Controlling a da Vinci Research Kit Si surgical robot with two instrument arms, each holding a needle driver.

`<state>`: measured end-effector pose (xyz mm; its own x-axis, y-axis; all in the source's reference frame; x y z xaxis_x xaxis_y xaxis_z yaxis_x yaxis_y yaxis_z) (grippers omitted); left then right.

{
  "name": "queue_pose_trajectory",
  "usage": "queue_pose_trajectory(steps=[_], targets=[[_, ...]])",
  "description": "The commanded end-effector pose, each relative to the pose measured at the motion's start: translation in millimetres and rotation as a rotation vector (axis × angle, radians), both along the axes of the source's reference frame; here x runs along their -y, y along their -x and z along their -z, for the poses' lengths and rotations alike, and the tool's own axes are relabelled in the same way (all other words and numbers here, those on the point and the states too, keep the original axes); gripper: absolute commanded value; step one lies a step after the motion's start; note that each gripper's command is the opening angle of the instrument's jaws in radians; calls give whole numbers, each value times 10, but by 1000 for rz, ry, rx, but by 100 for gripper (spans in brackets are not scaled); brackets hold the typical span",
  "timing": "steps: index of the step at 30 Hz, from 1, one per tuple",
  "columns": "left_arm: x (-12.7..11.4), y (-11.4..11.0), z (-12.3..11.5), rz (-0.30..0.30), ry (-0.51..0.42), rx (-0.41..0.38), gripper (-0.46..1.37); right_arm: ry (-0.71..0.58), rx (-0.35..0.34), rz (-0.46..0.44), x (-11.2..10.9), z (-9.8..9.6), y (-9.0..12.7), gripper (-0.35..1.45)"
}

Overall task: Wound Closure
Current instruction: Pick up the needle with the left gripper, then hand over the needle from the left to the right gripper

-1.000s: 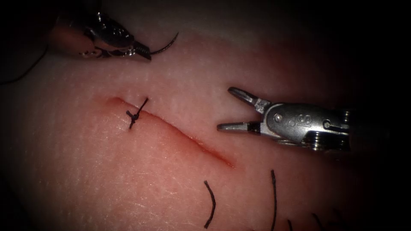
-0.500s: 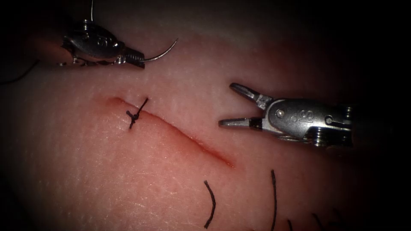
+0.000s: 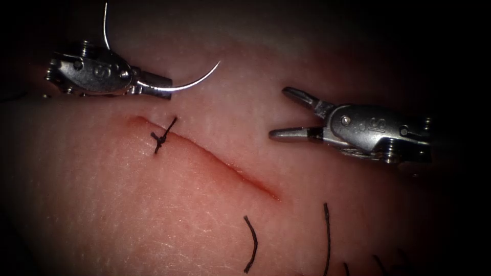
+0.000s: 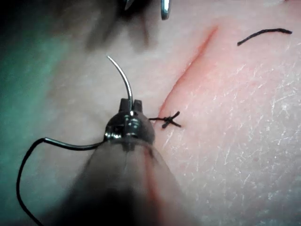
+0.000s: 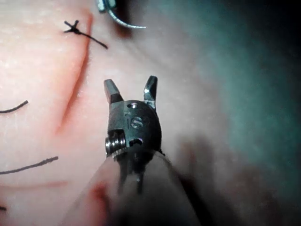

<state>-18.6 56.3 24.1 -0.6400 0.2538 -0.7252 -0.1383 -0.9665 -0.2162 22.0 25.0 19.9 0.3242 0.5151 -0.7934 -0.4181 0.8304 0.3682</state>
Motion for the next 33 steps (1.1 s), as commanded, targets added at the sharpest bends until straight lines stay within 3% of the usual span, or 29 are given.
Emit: queue_pose_trajectory(steps=[1, 8, 15, 24, 33], targets=[[5, -1, 3, -12, 10, 63, -35, -7, -9, 5, -6, 2, 0, 85], [27, 3, 18, -104, 19, 174, -35, -40, -58, 35, -29, 8, 2, 83], [43, 11, 35, -192, 103, 279, -35, -102, -114, 53, -41, 6, 3, 81], [53, 27, 48, -301, 176, 387, -35, -278, -291, 82, -51, -4, 3, 71], [51, 34, 52, -336, 272, 500, -35, -429, -462, 75, -48, -2, -7, 72]])
